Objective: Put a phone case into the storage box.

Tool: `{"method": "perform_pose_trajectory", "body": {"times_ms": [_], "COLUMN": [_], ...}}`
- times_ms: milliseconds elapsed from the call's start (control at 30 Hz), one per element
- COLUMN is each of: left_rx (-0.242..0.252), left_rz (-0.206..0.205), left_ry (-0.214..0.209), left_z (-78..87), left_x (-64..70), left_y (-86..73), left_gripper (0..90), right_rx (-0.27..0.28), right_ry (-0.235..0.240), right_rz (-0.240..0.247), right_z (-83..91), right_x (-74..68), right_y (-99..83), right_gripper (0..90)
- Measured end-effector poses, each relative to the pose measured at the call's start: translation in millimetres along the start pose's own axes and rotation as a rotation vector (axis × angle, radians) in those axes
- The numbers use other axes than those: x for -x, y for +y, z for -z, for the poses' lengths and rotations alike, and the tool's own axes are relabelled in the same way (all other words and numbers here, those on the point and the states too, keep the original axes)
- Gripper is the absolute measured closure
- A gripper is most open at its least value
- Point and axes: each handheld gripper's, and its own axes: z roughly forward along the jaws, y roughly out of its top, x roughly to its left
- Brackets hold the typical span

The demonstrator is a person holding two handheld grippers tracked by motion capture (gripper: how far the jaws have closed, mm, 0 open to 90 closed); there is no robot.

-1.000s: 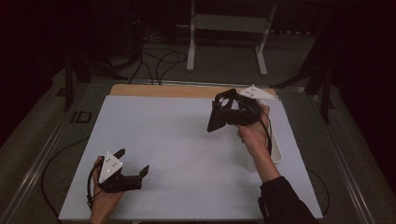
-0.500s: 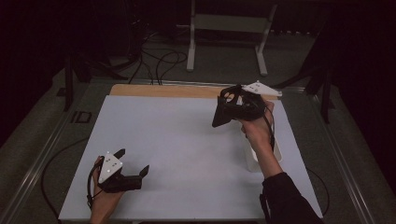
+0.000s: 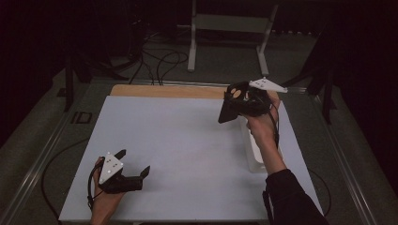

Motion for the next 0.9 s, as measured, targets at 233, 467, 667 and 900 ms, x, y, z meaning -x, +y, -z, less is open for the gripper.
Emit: {"method": "perform_pose_trajectory", "body": {"times_ms": [233, 467, 667, 900], "left_rx": [-0.003, -0.002, 0.0, -0.002], "left_rz": [-0.001, -0.004, 0.0, -0.003], "left_ry": [-0.001, -0.003, -0.004, -0.008], "left_z": [-0.2, -0.4, 0.1, -0.5], "left_x": [0.3, 0.9, 0.6, 1.2], "left_y": [-0.1, 0.1, 0.3, 0.3], "left_gripper": [0.1, 0.1, 0.1, 0.1], "right_rx": [-0.004, 0.001, 0.002, 0.0], "right_ry": [-0.049, -0.078, -0.114, -0.162], "right_rz": [-0.015, -0.026, -0.022, -0.035], "right_z": [-1.1, -0.1, 1.0, 3.4], "right_x": [15.0, 24.5, 32.6, 47.7], "right_y": [1.7, 4.5, 7.9, 8.0], "right_gripper": [14.8, 14.8, 14.8, 14.9]}}
